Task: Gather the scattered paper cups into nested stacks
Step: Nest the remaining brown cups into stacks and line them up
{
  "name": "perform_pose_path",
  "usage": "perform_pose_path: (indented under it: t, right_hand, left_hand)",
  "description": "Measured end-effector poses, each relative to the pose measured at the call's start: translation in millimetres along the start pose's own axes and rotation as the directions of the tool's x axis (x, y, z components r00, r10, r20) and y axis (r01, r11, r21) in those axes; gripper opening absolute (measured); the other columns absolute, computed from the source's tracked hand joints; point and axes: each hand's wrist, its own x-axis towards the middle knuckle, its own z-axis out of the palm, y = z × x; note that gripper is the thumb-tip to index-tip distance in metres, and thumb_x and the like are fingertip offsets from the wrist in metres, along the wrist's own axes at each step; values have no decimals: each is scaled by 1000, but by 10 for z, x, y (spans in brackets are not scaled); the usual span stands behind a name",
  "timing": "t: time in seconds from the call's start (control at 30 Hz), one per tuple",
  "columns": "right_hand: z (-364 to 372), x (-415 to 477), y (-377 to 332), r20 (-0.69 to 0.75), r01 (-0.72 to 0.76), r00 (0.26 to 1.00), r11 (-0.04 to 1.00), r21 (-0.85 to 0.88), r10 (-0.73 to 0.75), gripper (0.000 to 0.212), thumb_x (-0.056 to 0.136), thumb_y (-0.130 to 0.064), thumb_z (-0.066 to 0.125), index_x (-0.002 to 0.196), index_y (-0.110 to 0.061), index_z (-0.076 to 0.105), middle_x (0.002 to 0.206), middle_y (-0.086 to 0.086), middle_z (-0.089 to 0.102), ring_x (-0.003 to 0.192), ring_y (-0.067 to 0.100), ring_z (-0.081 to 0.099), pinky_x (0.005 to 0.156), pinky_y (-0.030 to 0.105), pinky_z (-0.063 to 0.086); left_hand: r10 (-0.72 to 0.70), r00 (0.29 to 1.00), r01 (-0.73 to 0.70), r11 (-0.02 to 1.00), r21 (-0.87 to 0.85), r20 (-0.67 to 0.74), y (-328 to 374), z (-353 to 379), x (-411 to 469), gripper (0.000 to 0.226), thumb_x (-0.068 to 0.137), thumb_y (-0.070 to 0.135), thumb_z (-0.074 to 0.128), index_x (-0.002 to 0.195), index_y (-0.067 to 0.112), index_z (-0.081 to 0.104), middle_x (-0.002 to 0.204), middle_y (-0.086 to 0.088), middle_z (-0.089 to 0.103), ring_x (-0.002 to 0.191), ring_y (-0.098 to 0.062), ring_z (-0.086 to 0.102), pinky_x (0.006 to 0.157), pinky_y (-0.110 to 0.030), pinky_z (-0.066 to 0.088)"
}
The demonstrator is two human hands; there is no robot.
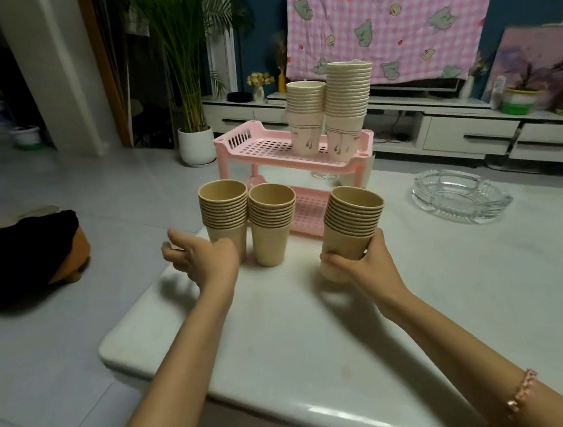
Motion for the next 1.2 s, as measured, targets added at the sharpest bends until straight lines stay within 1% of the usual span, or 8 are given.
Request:
perform_pose_path:
  t: [0.17, 0.3, 0.47, 0.57, 0.7, 0.87, 1.0, 1.2]
  right_hand:
    - [265, 185, 8, 7, 28, 1000, 997, -67, -28, 68, 68, -15, 78, 122, -15, 36, 114, -2, 54, 101, 17, 55, 82, 31, 48]
    - [395, 243, 30, 19, 76, 997, 992, -98, -74, 70, 67, -12, 78, 125, -16, 38, 110, -7, 51, 99, 14, 54, 83, 28, 45]
    - [471, 318, 91, 16, 78, 997, 992, -101, -76, 73, 67, -15, 79, 125, -17, 36, 123, 2, 55, 106, 16, 56, 86, 28, 45]
    - [486, 315, 61, 16, 111, 994, 989, -102, -110, 68, 68, -14, 79, 121, -22, 36, 121, -1, 54, 103, 12, 54, 81, 16, 44]
    - [475, 304, 21, -2, 165, 986, 984, -73, -165, 61, 68, -9, 78, 110, -30, 39, 99, -24, 51, 90, -6, 53, 67, -4, 40]
    - [406, 279, 52, -18, 120, 992, 989, -80, -122, 61, 69, -11, 77, 116, -24, 39, 97, -23, 49, 88, -3, 51, 73, 12, 42]
    - [309, 278, 70, -9, 84, 996, 991, -106, -85, 70, 69, -16, 77, 125, -15, 37, 99, -22, 49, 89, 0, 53, 73, 15, 43]
    - [162, 218, -38, 51, 87, 995, 993, -80, -83, 88, 68, -14, 79, 134, -18, 21, 125, -3, 44, 111, 15, 50, 93, 31, 46]
  left_hand:
    - [-46, 979, 29, 996, 89, 201, -74, 115, 258, 75, 84, 5, 51, 145, 10, 6, 150, -16, 11, 137, -35, 21, 108, -42, 26]
    - [-41, 971, 21, 996, 86, 235, -94, 240, 260, 68, 82, 2, 51, 140, 6, 16, 144, -18, 19, 133, -35, 28, 104, -37, 29]
    - [-11, 959, -20, 994, 108, 282, -165, 329, 290, 63, 77, 3, 56, 131, 4, 23, 138, -20, 26, 125, -38, 34, 101, -41, 35]
    - [-26, 953, 7, 998, 63, 303, -204, 342, 368, 65, 76, 5, 58, 131, 5, 24, 136, -21, 31, 124, -38, 37, 102, -45, 38]
    - [-34, 947, 40, 999, -13, 321, -197, 301, 462, 78, 75, 6, 64, 138, 14, 19, 141, -16, 33, 123, -34, 43, 90, -31, 39]
    - [102, 934, -59, 989, -134, 344, -202, 281, 494, 84, 67, 5, 71, 136, 19, 24, 137, -11, 43, 121, -29, 47, 99, -38, 43]
    - [184, 924, -143, 979, -143, 334, -201, 285, 467, 89, 64, 11, 78, 136, 17, 25, 137, -9, 45, 122, -28, 47, 102, -44, 41]
    - [196, 926, -154, 976, -153, 323, -222, 317, 485, 87, 68, 15, 78, 137, 15, 25, 139, -10, 43, 123, -28, 46, 100, -37, 41]
